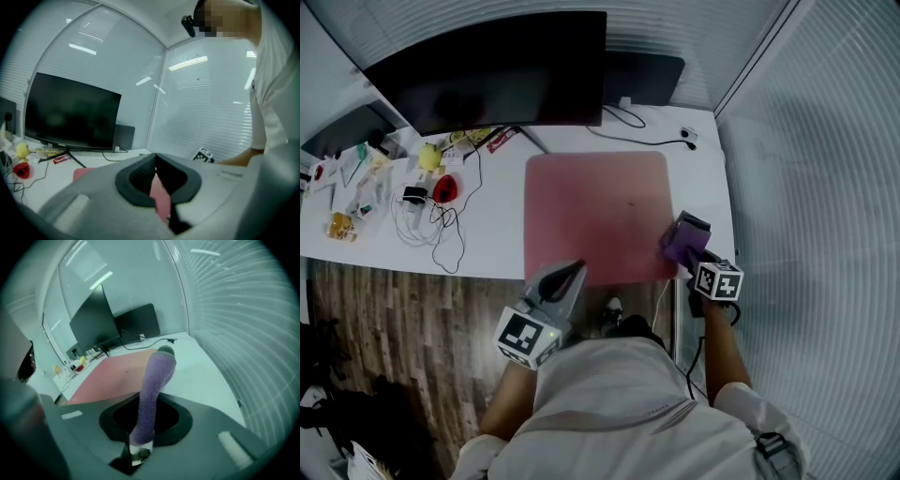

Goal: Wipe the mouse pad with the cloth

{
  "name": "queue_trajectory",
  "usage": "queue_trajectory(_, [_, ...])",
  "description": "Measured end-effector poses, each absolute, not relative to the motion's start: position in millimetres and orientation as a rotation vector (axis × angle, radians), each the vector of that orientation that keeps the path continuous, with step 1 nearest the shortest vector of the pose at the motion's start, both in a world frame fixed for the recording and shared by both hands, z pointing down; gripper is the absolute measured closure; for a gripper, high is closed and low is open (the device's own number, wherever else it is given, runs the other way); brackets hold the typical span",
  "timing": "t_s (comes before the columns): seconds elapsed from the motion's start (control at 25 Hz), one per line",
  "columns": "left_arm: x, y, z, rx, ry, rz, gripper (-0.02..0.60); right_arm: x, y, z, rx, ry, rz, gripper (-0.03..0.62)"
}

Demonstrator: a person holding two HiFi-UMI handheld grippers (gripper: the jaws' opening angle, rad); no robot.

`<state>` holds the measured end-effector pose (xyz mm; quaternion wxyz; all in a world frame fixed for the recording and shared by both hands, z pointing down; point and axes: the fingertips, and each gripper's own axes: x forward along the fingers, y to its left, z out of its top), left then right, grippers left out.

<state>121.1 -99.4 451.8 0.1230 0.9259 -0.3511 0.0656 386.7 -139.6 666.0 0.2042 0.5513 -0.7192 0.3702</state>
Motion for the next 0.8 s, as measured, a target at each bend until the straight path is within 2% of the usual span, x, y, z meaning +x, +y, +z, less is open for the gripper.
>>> queue_trajectory(0.16, [89, -99, 444, 2.708, -1.068, 0.186, 0.583, 317, -147, 609, 1.464, -2.211, 0.973, 0.539])
queue_trajectory(0.36, [12, -78, 434, 2.667, -1.185, 0.170, 0.583, 188, -147, 571, 1.209, -2.383, 0.904, 0.539])
queue_trajectory(0.6, [-114, -45, 429, 2.535, -1.438, 0.141, 0.583, 10, -124, 572, 0.815, -2.502, 0.916, 0.539])
queue_trajectory(0.8, [-182, -14, 439, 2.440, -1.561, 0.135, 0.583, -95, -97, 600, 0.602, -2.496, 0.869, 0.539])
